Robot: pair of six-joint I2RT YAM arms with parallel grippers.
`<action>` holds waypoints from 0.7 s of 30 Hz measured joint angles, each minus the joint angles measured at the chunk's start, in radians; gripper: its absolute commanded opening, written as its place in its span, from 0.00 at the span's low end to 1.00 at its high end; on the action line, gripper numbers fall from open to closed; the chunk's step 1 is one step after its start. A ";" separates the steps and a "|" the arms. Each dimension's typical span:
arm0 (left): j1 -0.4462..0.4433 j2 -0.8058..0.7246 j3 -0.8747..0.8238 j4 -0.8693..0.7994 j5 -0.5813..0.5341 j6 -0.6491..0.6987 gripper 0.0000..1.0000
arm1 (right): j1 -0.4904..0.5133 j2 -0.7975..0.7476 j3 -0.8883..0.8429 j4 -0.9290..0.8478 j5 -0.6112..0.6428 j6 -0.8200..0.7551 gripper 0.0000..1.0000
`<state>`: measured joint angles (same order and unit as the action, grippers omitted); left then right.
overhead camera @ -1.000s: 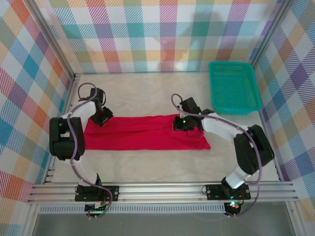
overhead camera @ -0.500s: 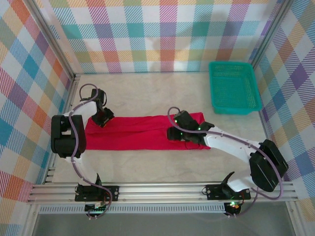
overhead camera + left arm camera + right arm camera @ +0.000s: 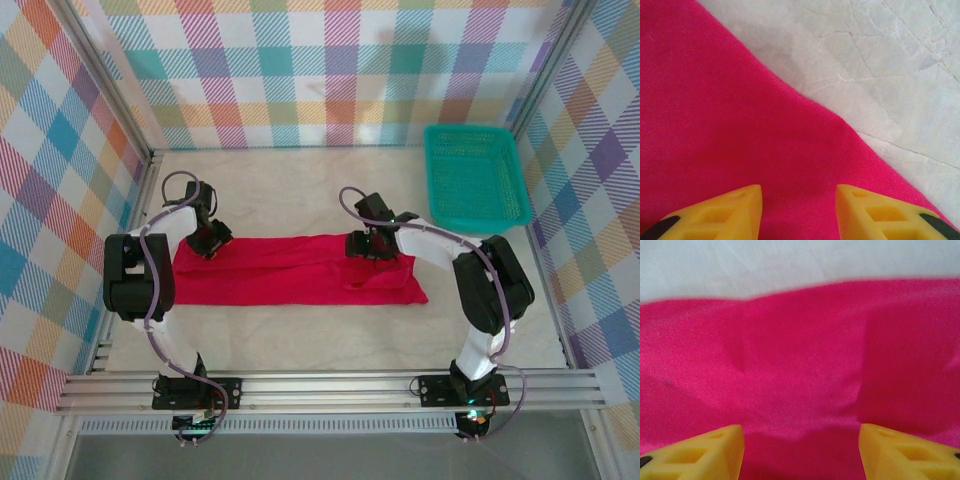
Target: Fold the inside-out t-shirt
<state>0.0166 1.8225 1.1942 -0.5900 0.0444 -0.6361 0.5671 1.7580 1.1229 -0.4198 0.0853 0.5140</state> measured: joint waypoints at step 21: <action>0.019 0.045 0.037 -0.006 0.001 0.000 0.42 | 0.008 -0.507 -0.406 -0.111 -0.004 0.209 0.67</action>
<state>0.0360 1.8679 1.2316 -0.5957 0.0456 -0.6357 0.5751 1.2507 0.7174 -0.5304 0.0814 0.7231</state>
